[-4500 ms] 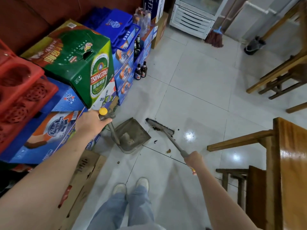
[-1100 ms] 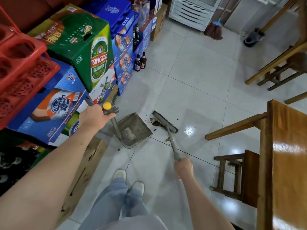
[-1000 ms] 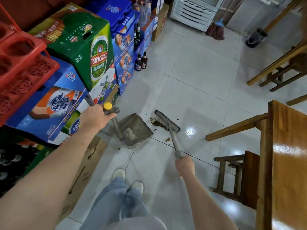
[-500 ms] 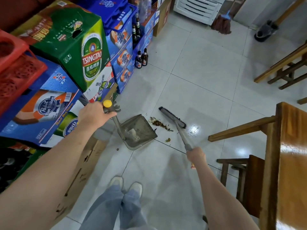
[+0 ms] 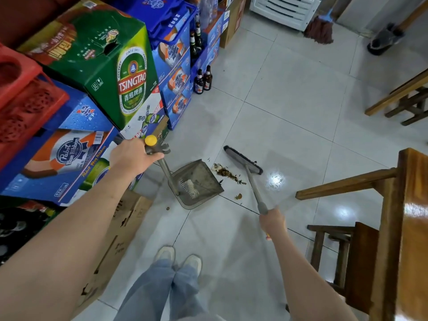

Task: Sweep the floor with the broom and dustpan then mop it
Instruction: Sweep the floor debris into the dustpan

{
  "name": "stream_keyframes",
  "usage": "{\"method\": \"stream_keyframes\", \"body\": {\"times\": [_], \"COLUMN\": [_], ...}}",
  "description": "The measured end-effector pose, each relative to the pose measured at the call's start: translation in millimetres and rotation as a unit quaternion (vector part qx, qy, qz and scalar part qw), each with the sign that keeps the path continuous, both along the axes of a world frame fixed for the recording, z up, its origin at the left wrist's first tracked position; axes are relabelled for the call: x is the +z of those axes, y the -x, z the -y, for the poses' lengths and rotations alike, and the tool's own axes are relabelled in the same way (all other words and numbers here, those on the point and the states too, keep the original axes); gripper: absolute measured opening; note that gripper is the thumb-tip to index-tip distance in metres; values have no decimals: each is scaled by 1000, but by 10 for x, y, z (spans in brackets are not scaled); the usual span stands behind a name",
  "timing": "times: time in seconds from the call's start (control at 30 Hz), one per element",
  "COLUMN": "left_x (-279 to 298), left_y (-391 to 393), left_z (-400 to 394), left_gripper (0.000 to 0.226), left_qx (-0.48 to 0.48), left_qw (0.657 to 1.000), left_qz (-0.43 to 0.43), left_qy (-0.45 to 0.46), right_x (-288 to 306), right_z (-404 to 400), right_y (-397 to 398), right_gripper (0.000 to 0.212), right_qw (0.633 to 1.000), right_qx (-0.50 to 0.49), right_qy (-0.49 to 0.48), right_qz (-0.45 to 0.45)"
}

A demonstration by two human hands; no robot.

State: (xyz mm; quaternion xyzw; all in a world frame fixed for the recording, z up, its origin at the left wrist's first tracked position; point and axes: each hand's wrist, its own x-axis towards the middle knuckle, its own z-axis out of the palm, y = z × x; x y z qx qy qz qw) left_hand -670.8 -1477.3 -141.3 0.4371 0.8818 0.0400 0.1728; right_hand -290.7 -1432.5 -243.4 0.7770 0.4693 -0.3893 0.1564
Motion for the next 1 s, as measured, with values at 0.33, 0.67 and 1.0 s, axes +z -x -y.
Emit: {"method": "stream_keyframes", "body": {"times": [0.33,0.67,1.0], "left_x": [8,-28,37], "left_y": [26,75,-27], "left_z": [-33,-5,45], "left_gripper": [57,55,52], "left_qx": [4,-1,-1], "left_qw": [1000,1000,1000], "left_qz": [7,10,8], "left_qy": [8,4,9], "right_x": [-30,-45,5], "right_z": [-10,-618,-207], "right_y": [31,138,164], "right_gripper": [30,31,17], "right_qw": [998,1000,999], "right_qx": [-17,5,-5], "right_qy": [-56,-13,51], "right_qz": [5,15,17]}}
